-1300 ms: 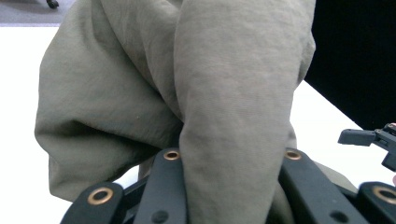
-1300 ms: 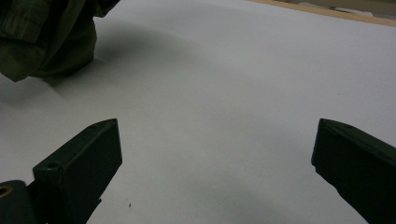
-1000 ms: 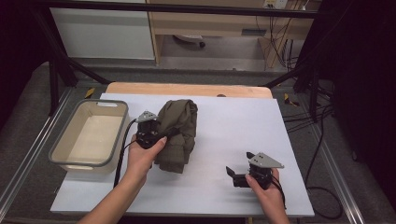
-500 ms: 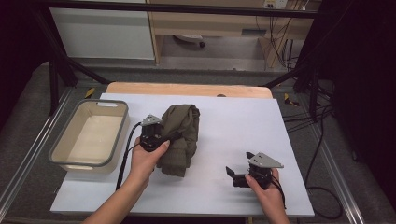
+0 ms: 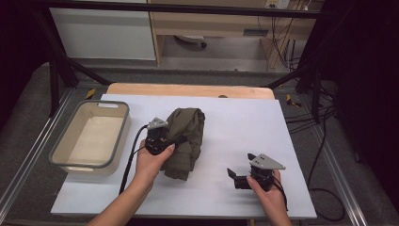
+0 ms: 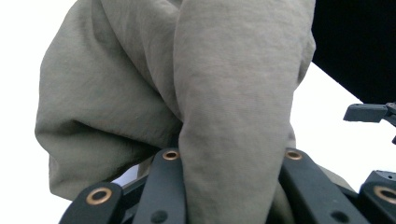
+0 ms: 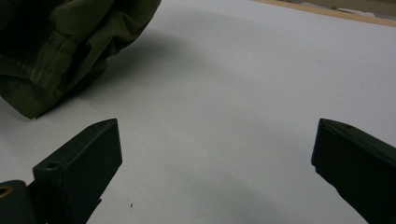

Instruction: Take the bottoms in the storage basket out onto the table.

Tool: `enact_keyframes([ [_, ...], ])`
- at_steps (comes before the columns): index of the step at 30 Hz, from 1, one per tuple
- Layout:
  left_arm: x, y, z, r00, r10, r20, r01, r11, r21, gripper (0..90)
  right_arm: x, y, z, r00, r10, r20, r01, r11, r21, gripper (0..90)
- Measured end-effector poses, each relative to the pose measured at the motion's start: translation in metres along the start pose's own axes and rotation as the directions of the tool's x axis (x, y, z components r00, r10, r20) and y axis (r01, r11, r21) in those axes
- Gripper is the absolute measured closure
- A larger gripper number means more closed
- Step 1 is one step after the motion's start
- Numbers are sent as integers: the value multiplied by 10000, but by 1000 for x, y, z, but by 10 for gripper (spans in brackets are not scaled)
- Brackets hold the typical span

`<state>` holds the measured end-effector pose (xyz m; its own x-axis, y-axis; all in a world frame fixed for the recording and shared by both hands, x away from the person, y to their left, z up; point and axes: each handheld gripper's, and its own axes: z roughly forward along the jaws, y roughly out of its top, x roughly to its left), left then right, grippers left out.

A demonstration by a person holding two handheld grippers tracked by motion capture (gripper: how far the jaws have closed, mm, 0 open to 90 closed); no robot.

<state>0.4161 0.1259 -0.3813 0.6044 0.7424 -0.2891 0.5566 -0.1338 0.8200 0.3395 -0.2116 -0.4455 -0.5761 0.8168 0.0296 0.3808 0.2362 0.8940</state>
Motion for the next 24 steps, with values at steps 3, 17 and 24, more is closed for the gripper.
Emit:
enact_keyframes([
  [3,0,-1,2,10000,-23,21,23,10000,25,729,0,0,0,10000,17,9,-17,10000,-3,24],
  [17,-3,-4,12,9999,152,-52,-151,9997,165,723,0,0,0,10000,-5,-7,5,10000,-2,24],
  [24,-2,-6,14,9999,145,-94,-143,9997,195,719,0,0,1,10000,-51,-7,51,10000,16,24],
])
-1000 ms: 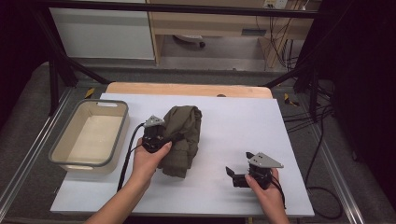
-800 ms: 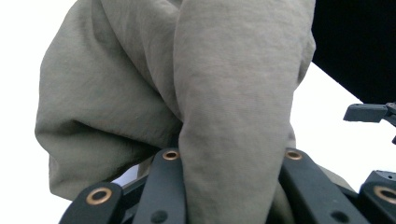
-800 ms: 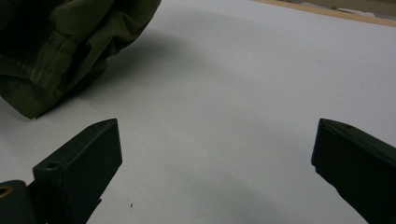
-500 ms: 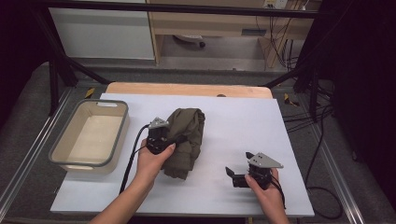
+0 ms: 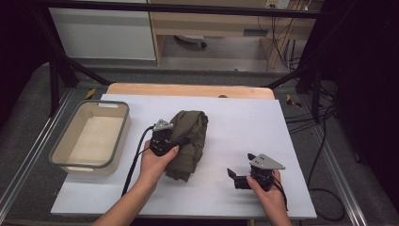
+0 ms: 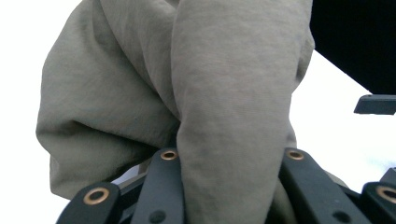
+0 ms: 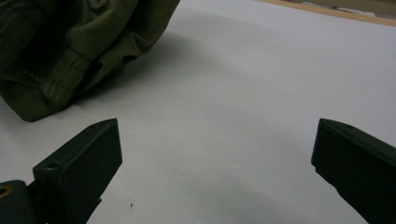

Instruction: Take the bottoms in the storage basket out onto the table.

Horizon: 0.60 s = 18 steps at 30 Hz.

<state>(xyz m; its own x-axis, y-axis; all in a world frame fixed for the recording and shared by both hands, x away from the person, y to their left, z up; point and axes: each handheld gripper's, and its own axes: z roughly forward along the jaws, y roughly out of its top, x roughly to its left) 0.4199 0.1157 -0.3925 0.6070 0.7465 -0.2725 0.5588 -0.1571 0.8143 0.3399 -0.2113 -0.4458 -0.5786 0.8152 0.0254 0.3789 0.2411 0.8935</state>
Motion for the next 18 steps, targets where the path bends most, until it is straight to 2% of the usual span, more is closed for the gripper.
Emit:
enact_keyframes([
  [18,0,-3,5,10000,70,-10,-70,9999,136,713,1,0,0,10000,-24,-8,24,10000,1,24],
])
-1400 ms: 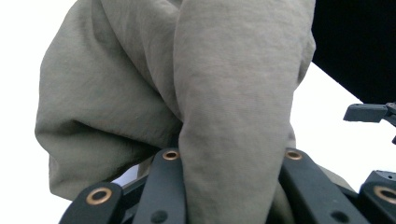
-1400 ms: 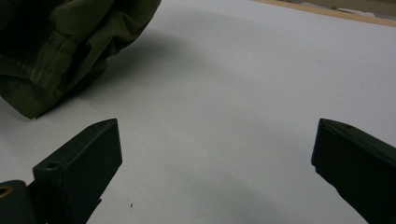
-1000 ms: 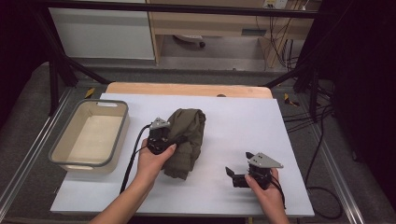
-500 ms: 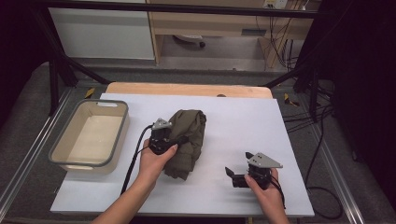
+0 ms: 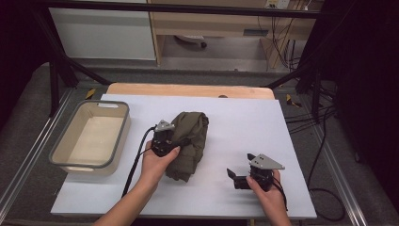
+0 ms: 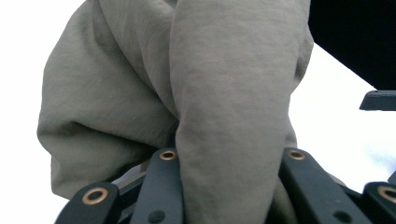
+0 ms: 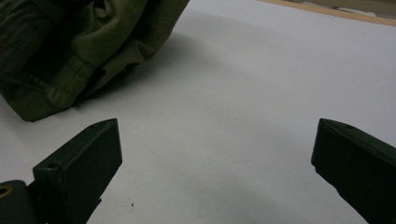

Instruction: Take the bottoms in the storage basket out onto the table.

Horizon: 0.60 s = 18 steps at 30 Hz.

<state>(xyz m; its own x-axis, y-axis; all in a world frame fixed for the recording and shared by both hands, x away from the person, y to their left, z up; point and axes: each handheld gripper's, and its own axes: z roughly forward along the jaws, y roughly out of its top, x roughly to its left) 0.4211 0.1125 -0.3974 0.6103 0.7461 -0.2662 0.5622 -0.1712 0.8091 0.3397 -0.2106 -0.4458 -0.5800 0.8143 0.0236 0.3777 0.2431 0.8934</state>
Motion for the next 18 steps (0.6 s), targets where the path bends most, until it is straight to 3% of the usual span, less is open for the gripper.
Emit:
enact_keyframes([
  [18,-1,-4,3,10000,-17,58,16,10000,57,707,0,0,0,10000,5,-14,-5,10000,23,24],
])
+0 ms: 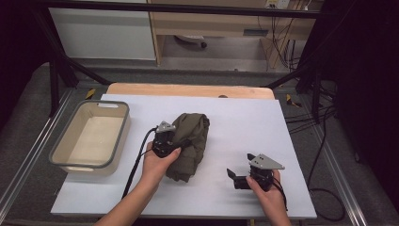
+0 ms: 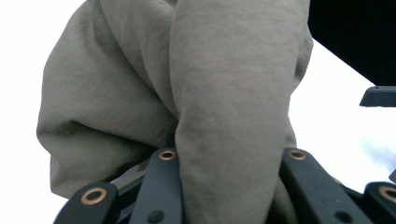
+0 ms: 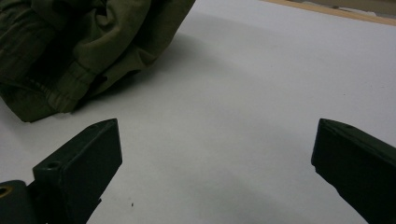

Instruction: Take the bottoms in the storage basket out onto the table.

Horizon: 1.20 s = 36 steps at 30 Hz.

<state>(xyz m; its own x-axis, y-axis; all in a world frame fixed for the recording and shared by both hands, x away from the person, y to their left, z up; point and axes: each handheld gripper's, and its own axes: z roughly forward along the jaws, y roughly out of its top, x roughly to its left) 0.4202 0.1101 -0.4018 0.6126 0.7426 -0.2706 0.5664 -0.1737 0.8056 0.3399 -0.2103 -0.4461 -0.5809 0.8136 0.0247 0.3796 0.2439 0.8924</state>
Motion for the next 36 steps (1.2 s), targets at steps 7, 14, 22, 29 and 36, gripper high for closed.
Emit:
enact_keyframes([
  [7,-1,-1,1,10000,26,15,-26,10000,7,705,0,0,0,10000,-9,23,9,10000,16,24],
  [14,-3,-2,3,10000,90,9,-90,10000,25,700,1,0,0,10000,-12,20,12,10000,35,24],
  [22,-5,-3,4,9997,226,-23,-226,9997,27,688,0,0,0,10000,-27,32,27,10000,21,24],
  [29,-7,-4,5,9996,286,-8,-286,9996,49,677,0,0,1,10000,-39,25,39,10000,19,24],
  [36,-8,-4,7,9997,252,-40,-252,9997,40,641,0,0,1,10000,-28,25,28,10000,24,24],
])
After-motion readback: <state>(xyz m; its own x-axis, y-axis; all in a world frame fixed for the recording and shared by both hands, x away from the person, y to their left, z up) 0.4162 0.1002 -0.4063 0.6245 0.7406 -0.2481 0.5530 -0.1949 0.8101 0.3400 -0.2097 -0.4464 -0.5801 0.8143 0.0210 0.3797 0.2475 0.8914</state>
